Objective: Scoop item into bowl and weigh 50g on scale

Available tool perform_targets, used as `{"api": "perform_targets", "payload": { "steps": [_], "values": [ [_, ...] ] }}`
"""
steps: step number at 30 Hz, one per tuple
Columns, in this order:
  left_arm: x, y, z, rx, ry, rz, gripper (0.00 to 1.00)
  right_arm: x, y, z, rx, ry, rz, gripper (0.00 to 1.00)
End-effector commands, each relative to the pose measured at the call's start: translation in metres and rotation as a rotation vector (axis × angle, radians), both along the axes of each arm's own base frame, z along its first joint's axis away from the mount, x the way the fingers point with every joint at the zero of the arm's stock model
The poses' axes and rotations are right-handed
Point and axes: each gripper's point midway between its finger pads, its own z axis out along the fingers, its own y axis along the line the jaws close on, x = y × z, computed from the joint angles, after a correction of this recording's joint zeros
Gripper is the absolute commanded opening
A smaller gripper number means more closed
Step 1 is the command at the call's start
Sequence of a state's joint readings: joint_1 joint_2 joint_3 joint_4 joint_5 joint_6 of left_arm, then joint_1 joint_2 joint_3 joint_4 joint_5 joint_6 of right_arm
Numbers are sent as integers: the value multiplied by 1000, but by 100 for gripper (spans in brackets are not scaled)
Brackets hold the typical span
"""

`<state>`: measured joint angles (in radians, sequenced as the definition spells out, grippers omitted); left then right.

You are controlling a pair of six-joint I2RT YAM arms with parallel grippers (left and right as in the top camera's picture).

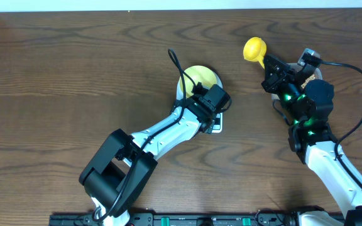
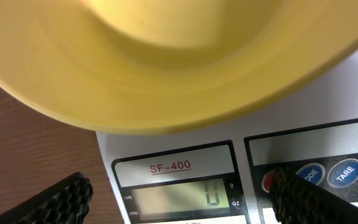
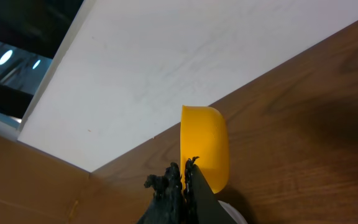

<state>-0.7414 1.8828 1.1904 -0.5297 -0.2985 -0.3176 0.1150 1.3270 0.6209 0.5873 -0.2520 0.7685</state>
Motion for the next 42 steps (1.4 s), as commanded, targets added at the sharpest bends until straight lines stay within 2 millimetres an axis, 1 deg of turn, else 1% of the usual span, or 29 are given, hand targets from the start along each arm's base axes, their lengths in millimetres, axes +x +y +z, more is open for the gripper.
{"api": "perform_targets", "payload": {
  "steps": [1, 9, 17, 19, 33, 42],
  "values": [
    [2, 8, 5, 16, -25, 21, 93, 4, -5, 5, -18, -17, -23, 1],
    [2, 8, 5, 16, -25, 21, 93, 3, -5, 1, -20, 2, -18, 1],
    [2, 8, 5, 16, -25, 21, 93, -1, -5, -21, -30, 92, -17, 1],
    [2, 8, 5, 16, -25, 21, 93, -1, -5, -23, -30, 99, -16, 1],
    [2, 7, 6, 14, -26, 22, 93, -1, -5, -23, -31, 99, -15, 1],
    [2, 6, 0, 14, -16, 20, 93, -1, -5, -23, -31, 98, -18, 1]
  ]
}}
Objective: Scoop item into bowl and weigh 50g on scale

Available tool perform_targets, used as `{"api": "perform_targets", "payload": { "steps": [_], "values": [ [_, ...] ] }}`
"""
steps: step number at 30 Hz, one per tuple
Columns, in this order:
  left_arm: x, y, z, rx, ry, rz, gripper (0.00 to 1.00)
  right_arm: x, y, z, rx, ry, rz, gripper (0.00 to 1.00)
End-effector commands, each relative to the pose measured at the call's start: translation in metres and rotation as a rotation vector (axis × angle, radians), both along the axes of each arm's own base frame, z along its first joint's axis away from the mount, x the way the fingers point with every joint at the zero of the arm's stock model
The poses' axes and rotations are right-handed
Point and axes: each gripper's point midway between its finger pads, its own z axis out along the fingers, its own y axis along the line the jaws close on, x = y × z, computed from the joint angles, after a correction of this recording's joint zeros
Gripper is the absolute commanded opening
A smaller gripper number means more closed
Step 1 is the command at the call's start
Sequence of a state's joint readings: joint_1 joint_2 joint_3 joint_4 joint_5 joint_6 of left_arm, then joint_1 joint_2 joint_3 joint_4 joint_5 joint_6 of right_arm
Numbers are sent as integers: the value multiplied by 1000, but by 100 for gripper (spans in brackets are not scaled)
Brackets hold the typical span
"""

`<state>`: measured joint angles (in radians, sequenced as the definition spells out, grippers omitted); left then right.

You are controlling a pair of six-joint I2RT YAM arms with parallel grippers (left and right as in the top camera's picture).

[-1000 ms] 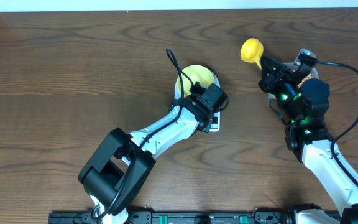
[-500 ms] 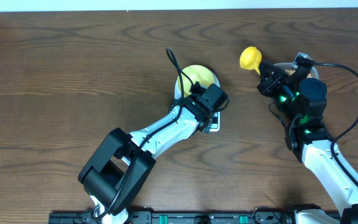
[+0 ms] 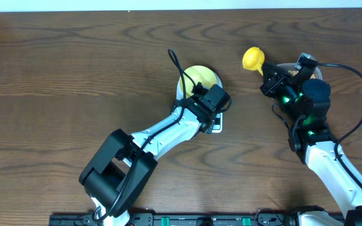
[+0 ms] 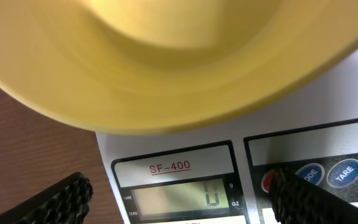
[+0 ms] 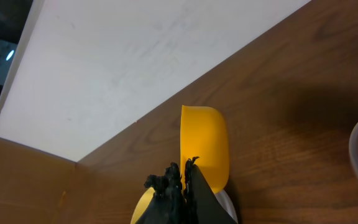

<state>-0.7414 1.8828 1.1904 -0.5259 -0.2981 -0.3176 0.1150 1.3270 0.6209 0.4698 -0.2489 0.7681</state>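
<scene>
The yellow bowl (image 3: 199, 78) stands on the white scale (image 3: 215, 126) at mid table. In the left wrist view the bowl (image 4: 166, 56) fills the top, and the scale's display (image 4: 182, 198) reads 0. My left gripper (image 4: 179, 194) hangs open over the display and holds nothing. My right gripper (image 3: 267, 68) is shut on the handle of a yellow scoop (image 3: 252, 58), which is held in the air right of the bowl. The right wrist view shows the scoop (image 5: 204, 146) from its back, so what it carries is hidden.
A clear container sits under and behind my right wrist, with only its rim showing. The scale's red and blue buttons (image 4: 344, 172) lie by my left gripper's right finger. A white wall edge (image 5: 135, 68) borders the far side of the table.
My right gripper with the scoop has shifted a little nearer and lower towards the bowl. The container rim and the bowl's edge now show in its wrist view. The left arm has not moved.
</scene>
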Motion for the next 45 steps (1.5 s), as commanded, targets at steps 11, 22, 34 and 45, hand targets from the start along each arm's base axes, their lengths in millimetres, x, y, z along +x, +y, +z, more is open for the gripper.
{"api": "perform_targets", "payload": {
  "steps": [11, 22, 34, 45],
  "values": [
    [-2, 5, -12, 18, 18, 14, 93, 4, -4, 5, -18, -18, -14, 1],
    [-5, 8, -15, 27, 28, 14, 93, 4, -4, 5, -18, -18, -14, 1],
    [-14, 16, -25, 47, 51, 14, 93, 4, -4, 5, -18, -19, -15, 1],
    [-5, 8, 4, -9, -11, 14, 93, 5, -5, 7, -17, -26, -17, 1]
  ]
}}
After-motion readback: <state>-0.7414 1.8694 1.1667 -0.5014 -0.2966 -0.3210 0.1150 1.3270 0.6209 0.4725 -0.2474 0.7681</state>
